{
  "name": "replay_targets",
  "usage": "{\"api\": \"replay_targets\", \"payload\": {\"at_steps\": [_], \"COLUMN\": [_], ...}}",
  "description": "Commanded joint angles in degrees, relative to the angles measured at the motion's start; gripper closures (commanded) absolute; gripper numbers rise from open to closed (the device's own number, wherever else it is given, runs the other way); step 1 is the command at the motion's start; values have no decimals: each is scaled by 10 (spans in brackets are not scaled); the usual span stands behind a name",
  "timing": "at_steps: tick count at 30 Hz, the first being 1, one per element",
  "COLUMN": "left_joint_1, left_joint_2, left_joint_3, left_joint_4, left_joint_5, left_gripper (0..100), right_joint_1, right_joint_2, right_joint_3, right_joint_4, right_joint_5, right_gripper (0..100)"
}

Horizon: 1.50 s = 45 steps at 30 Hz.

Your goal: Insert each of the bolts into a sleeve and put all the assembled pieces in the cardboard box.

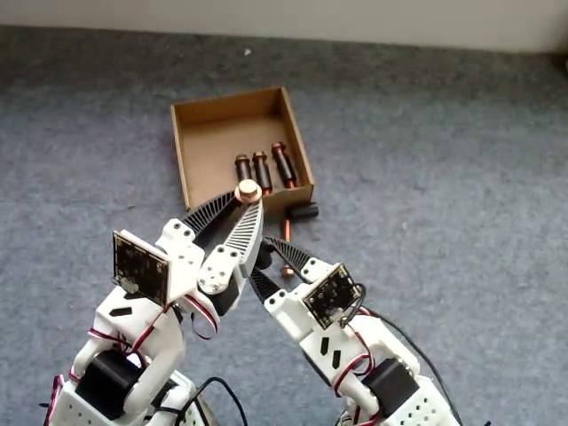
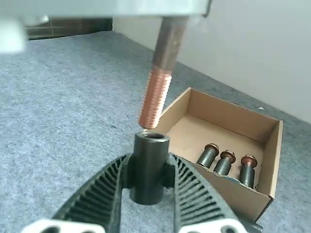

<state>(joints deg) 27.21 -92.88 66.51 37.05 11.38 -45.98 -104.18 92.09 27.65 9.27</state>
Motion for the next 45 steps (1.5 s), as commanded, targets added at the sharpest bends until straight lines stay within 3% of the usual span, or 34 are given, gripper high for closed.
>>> {"api": "replay_targets", "payload": {"at_steps": [1,18,27,38,45], "left_joint_1": [5,6,1,4,0], "left_joint_2": [-5,-5,-5,-5,-5], "left_joint_3": [-23,15,31,54,64], "left_joint_4": [-4,-5,-4,-5,31], "left_joint_5": [5,5,4,4,4], "left_gripper": [995,995,995,995,859], "right_joint_1": [-5,-3,65,65,65], "right_joint_2": [-9,-10,-10,-10,-10], "right_joint_3": [-15,-73,-131,-145,-140], "right_joint_4": [-12,-11,-11,-12,-12], "right_joint_5": [5,4,1,1,1], "right_gripper": [993,993,993,993,993]}}
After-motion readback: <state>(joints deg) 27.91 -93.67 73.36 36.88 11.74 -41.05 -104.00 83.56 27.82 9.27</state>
